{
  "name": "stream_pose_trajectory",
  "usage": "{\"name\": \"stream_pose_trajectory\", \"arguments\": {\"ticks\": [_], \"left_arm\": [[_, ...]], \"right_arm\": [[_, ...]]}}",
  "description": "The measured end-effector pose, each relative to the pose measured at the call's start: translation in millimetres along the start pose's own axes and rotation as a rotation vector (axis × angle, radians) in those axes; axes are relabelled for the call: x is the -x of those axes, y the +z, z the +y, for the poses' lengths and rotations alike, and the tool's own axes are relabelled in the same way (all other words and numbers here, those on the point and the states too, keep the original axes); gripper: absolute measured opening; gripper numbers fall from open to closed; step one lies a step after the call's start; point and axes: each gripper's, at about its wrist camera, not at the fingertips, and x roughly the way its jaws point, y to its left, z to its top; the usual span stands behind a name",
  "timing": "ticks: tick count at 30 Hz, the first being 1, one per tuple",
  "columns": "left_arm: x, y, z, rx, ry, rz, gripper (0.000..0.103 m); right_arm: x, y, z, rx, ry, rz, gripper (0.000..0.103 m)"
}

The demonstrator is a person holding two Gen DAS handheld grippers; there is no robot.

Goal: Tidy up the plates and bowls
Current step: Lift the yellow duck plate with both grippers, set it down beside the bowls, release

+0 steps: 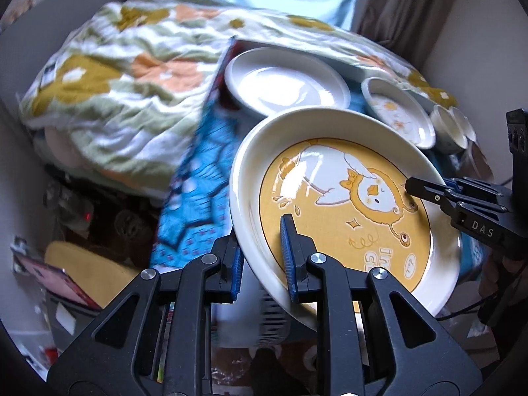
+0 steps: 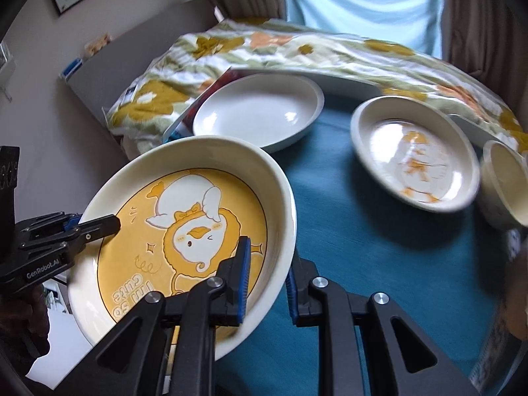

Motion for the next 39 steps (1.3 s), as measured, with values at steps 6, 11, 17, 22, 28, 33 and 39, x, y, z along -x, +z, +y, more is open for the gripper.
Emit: {"name": "stream_pose_trajectory", "arguments": {"ticks": [6,11,17,22,28,33,39], "left_arm": [[12,5,-74,-0.077,-0.043,-0.030,0.018],[0,-1,-143,-0.124,-0.095,-0.026,0.018],[-24,-13,-204,-0.171,-0.127,-0.018,0.018],[-50,-23,-227,-0.186,-0.133,-0.019,0.018],[-83,-30,-234,-0.200,-0.126,-0.019,0.018],[-93,-35,-236,-0.205,-0.115,-0.031,0.018],[-98,-35,-234,-0.197,-0.106,-0.023,0.018]], "right_arm": [[54,-23,-41,-0.060,-0.047,-0.056,0.018],[91,-50,-91,-0.099,-0.100,-0.078,0.018],[109,-84,-139,-0.140,-0.147,-0.077,0.018],[101,-101,-167,-0.145,-0.161,-0.084,0.018],[82,-119,-192,-0.157,-0.160,-0.096,0.018],[71,-126,-194,-0.150,-0.167,-0.108,0.018],[65,-132,-195,-0.144,-0.164,-0.092,0.018]]}}
